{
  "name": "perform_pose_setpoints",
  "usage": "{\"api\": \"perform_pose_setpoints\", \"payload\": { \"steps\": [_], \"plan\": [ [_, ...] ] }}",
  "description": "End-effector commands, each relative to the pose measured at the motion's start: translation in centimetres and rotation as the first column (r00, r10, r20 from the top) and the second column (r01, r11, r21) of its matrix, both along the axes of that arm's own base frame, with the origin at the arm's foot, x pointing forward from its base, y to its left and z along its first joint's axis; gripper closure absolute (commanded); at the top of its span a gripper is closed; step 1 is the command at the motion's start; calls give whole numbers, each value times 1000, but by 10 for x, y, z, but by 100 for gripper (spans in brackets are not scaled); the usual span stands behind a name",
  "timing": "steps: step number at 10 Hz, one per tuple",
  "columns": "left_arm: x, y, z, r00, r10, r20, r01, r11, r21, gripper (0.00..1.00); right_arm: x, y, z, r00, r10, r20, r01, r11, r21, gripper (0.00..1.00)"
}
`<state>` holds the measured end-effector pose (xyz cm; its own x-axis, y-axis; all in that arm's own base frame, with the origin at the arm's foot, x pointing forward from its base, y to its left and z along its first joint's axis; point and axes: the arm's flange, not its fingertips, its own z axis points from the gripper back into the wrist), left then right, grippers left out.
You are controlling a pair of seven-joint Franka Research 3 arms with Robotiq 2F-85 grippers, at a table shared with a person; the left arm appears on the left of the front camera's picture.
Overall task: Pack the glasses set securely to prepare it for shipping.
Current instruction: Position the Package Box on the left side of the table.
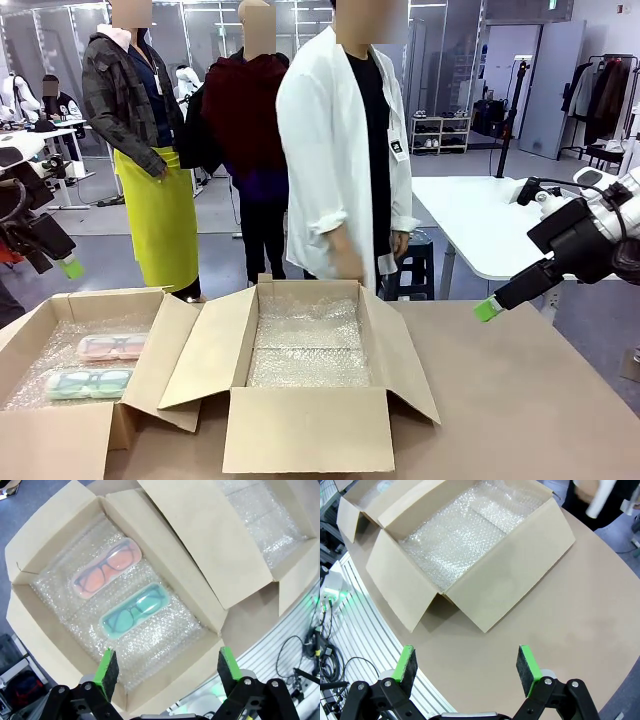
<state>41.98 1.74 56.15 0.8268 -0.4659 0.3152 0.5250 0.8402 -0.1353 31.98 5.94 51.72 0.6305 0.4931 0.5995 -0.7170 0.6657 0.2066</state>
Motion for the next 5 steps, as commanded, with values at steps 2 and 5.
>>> {"api": "perform_pose_setpoints", "payload": {
  "steps": [2, 5],
  "plan": [
    [1, 1, 4, 1000, 11, 1, -11, 1000, 11, 0, 0, 2, 0, 1000, 2, 8, -2, 1000, 2, 0],
    [1, 1, 4, 1000, 11, 1, -11, 1000, 11, 0, 0, 2, 0, 1000, 2, 8, -2, 1000, 2, 0]
  ]
}}
